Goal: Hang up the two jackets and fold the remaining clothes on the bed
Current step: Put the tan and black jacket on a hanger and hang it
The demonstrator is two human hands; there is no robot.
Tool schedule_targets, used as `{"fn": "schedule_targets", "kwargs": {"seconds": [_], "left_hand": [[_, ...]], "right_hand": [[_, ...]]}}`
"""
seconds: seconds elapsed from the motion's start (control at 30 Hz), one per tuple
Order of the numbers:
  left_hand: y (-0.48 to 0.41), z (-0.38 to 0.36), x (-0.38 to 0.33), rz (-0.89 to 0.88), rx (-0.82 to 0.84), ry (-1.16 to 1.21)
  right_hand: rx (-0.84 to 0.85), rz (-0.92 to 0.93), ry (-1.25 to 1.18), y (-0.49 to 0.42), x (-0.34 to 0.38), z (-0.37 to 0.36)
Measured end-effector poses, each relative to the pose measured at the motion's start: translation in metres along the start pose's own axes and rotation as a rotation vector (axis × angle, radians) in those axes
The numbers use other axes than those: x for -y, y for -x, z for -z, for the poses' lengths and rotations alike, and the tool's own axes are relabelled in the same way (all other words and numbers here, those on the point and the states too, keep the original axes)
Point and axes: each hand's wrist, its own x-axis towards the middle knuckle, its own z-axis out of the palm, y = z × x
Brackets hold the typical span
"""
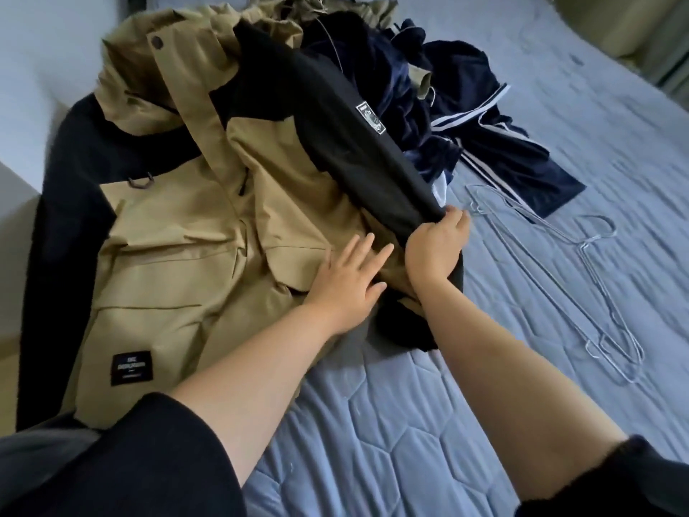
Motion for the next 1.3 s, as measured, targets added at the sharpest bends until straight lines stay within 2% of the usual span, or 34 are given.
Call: {"fn": "schedule_targets", "kwargs": {"seconds": [0.07,0.1,0.23,0.3,0.4,0.53,0.73,0.8,0.87,0.97,1.1,1.23,1.3], "left_hand": [[-0.003,-0.004,-0.012,-0.038,0.017,-0.065],[-0.005,-0.006,-0.017,-0.061,0.025,-0.09],[-0.007,-0.01,-0.027,-0.075,0.139,-0.046],[-0.008,-0.011,-0.025,-0.033,0.211,0.019],[-0.007,-0.01,-0.019,-0.028,0.273,0.017],[-0.003,-0.009,-0.015,-0.019,0.298,0.025],[0.001,-0.003,-0.012,-0.037,0.328,-0.013],[0.003,-0.002,-0.01,-0.032,0.356,-0.043],[0.004,0.001,-0.007,-0.026,0.375,-0.072],[0.006,0.004,-0.007,-0.035,0.403,-0.103],[0.011,0.009,-0.004,-0.027,0.417,-0.054],[0.014,0.014,0.007,-0.021,0.465,-0.001],[0.015,0.014,0.009,-0.022,0.485,-0.002]], "right_hand": [[-0.001,-0.173,-0.028,-0.019,-0.012,0.004],[0.013,-0.218,0.032,-0.028,-0.019,0.007],[0.178,-0.269,0.459,-0.057,-0.063,0.028],[0.284,-0.283,0.569,-0.066,-0.087,0.035],[0.395,-0.335,0.542,-0.069,-0.103,0.039],[0.365,-0.4,0.424,-0.073,-0.086,0.032],[0.369,-0.296,0.707,-0.073,-0.062,0.033],[0.367,-0.328,0.622,-0.069,-0.061,0.032],[0.296,-0.393,0.434,-0.066,-0.059,0.034],[0.114,-0.298,0.205,-0.066,-0.042,0.037],[-0.037,-0.041,0.156,-0.058,-0.001,0.031],[-0.08,-0.063,0.12,-0.049,0.022,0.023],[-0.026,-0.111,0.095,-0.044,0.028,0.021]]}}
